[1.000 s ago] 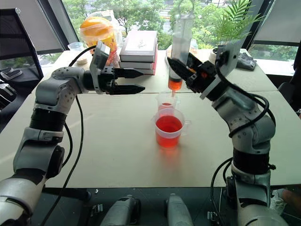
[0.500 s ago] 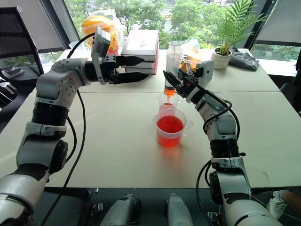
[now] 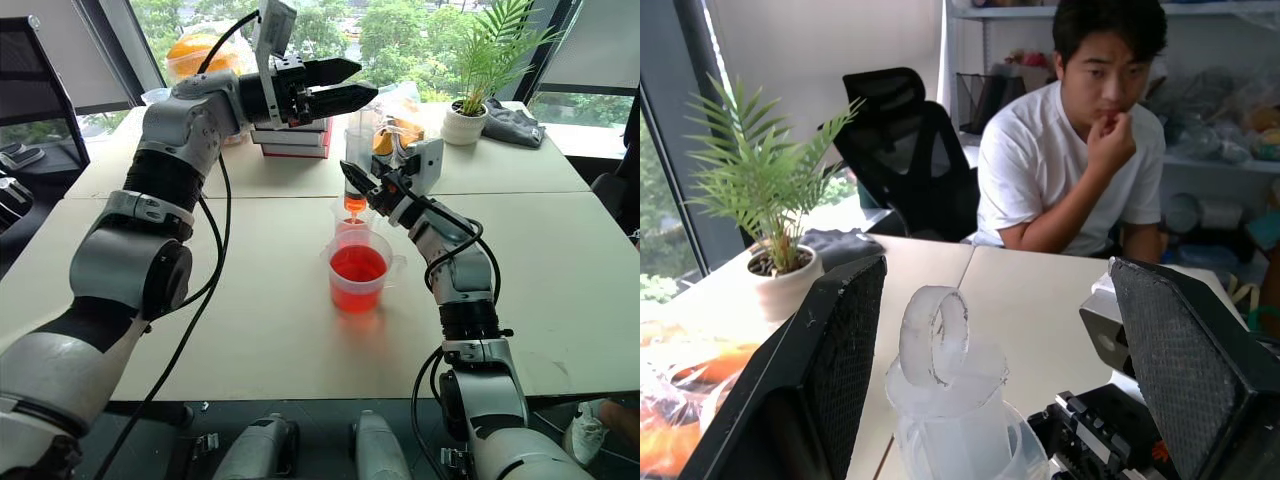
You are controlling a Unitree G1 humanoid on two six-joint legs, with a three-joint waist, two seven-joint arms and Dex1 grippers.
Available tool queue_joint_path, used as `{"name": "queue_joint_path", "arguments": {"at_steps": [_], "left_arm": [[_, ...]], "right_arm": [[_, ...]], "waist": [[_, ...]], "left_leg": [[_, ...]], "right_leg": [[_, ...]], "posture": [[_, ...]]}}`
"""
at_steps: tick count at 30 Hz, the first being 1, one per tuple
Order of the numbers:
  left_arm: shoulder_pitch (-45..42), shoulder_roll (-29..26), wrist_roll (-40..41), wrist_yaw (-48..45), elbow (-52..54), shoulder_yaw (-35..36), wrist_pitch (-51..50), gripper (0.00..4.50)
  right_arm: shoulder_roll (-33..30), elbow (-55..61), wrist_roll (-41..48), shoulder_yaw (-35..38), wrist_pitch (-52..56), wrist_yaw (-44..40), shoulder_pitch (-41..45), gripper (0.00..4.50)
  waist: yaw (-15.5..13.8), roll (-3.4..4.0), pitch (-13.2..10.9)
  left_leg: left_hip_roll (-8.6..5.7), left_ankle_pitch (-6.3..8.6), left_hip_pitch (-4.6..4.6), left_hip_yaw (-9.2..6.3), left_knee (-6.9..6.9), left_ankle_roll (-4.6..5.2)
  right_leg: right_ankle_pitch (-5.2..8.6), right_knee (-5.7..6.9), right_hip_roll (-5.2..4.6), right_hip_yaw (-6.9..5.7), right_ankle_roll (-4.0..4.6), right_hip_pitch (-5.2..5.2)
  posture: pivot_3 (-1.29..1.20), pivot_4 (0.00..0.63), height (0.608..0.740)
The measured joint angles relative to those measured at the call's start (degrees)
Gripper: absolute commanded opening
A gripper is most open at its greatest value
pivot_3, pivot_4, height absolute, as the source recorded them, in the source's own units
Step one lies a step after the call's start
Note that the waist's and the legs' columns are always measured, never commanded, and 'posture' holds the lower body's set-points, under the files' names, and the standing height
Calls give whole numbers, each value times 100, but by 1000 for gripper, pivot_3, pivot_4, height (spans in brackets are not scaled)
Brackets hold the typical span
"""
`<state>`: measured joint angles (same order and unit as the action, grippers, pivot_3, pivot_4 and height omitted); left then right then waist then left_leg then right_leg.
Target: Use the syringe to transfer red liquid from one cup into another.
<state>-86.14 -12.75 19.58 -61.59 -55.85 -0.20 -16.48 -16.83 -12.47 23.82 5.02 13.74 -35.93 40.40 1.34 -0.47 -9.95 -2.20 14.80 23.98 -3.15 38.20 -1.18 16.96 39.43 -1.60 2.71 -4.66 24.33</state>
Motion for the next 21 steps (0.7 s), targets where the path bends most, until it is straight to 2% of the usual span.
{"name": "queue_joint_path", "arguments": {"at_steps": [4,6,8,12,13,21], "left_arm": [[-88,73,-192,100,-462,42,268,3653],[-130,89,-239,115,-583,93,354,3142],[-164,109,-274,71,-611,126,388,2346],[-199,156,-282,31,-625,205,434,290],[-199,175,-271,-12,-641,227,421,71],[-157,165,-359,-338,-535,259,428,71]], "right_arm": [[1,134,-1,-11,8,-31,-85,1453],[1,174,0,-11,20,-33,-88,1453],[1,224,-1,-15,58,-29,-88,1453],[0,241,-8,-38,98,-42,-101,1453],[-2,241,-14,-35,99,-38,-101,1453],[-13,330,-54,-41,170,-52,-116,1453]], "waist": [[-7,0,0],[-15,-1,0],[-19,-1,0],[-20,-1,0],[-19,-1,0],[-14,-1,0]], "left_leg": [[0,0,1,0,0,0],[0,0,1,0,0,0],[-1,0,2,0,0,0],[-1,0,2,0,0,0],[-1,0,2,0,0,0],[-1,0,2,0,0,0]], "right_leg": [[0,-1,-1,0,0,0],[0,-1,-1,0,0,1],[0,-1,-1,0,0,0],[0,-1,-1,0,0,1],[0,-1,-1,0,0,0],[0,0,0,0,0,1]], "posture": [[0,150,740],[0,150,740],[0,150,740],[0,150,740],[0,150,740],[0,150,740]]}}
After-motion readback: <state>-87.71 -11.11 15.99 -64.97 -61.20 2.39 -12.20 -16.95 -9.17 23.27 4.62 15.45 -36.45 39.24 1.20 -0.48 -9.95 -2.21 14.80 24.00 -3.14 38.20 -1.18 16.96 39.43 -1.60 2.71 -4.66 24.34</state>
